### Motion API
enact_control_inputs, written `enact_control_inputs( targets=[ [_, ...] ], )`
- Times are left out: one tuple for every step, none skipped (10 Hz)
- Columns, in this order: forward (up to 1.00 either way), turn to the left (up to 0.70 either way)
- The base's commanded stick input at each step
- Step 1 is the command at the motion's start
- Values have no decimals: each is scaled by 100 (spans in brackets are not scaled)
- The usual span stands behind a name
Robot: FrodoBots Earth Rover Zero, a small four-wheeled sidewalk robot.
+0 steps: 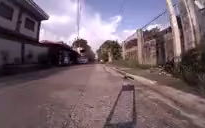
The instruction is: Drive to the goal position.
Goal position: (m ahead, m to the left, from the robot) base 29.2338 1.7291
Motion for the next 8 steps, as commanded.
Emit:
enact_control_inputs(
  targets=[
    [100,0],
    [100,0],
    [100,0],
    [100,0],
    [100,0],
    [100,0],
    [100,0],
    [100,0]
  ],
)
